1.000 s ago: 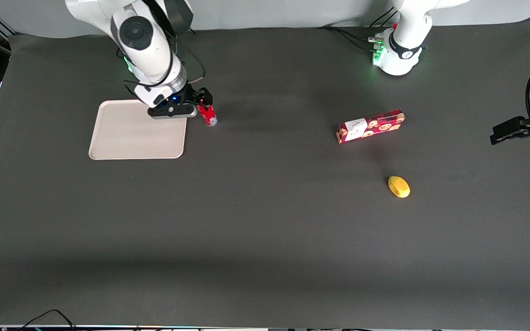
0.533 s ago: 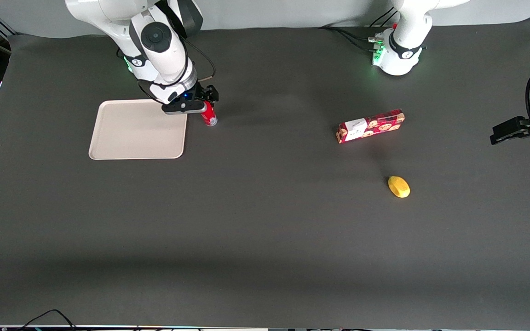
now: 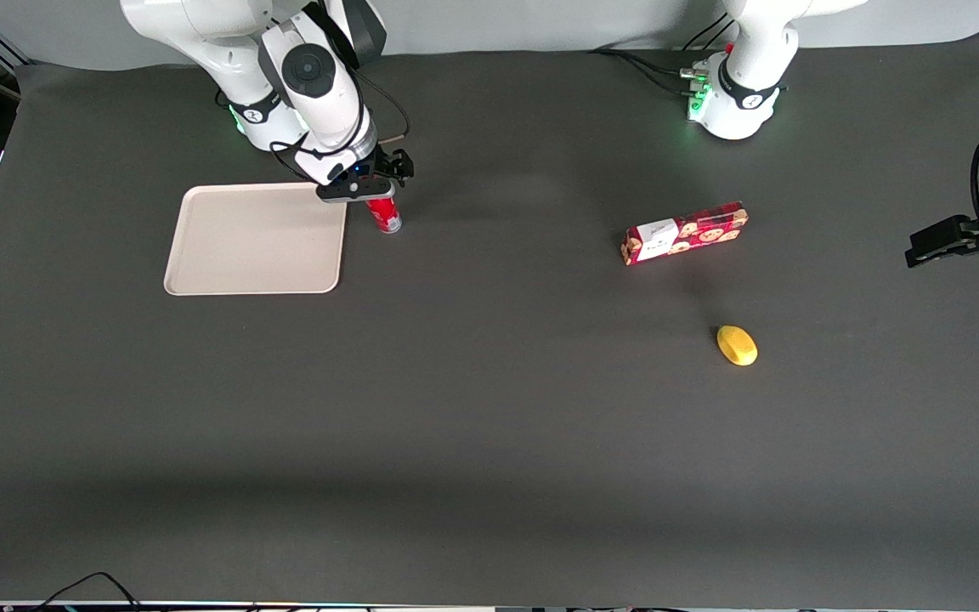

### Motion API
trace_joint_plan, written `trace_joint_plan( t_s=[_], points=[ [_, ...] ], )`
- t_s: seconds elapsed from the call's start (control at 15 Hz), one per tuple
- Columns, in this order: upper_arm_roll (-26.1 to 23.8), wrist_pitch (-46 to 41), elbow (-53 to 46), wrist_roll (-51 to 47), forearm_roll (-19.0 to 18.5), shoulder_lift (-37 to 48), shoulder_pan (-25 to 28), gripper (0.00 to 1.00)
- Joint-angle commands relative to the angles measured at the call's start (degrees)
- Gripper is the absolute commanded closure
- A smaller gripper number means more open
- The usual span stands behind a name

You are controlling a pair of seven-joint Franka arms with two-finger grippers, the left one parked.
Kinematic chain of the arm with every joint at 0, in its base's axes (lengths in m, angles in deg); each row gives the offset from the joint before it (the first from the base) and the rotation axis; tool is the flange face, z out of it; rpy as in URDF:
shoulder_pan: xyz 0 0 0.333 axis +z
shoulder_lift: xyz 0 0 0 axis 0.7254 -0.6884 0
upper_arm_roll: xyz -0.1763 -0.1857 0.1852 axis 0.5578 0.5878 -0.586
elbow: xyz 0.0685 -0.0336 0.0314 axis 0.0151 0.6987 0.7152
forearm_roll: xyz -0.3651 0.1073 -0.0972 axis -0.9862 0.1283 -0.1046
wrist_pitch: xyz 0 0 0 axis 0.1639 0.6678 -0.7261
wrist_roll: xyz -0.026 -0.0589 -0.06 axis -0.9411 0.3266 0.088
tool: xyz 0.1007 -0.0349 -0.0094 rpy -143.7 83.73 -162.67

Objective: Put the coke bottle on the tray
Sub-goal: 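Lower the open right gripper around the bottle's neck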

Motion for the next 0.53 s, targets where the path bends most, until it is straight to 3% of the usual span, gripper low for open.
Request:
trace_joint_plan(
  t_s=[0.0, 0.2, 0.27, 0.47],
  points=[
    [-0.4, 0.9, 1.8, -0.7, 1.6, 2.1, 0.7, 0.00],
    [-0.7, 0.6, 2.2, -0.7, 1.6, 2.4, 0.9, 0.00],
    [-0.7, 0.3, 2.2, -0.7, 1.6, 2.4, 0.9, 0.04],
    [-0.7, -0.2, 2.2, -0.7, 1.6, 2.4, 0.9, 0.44]
  ],
)
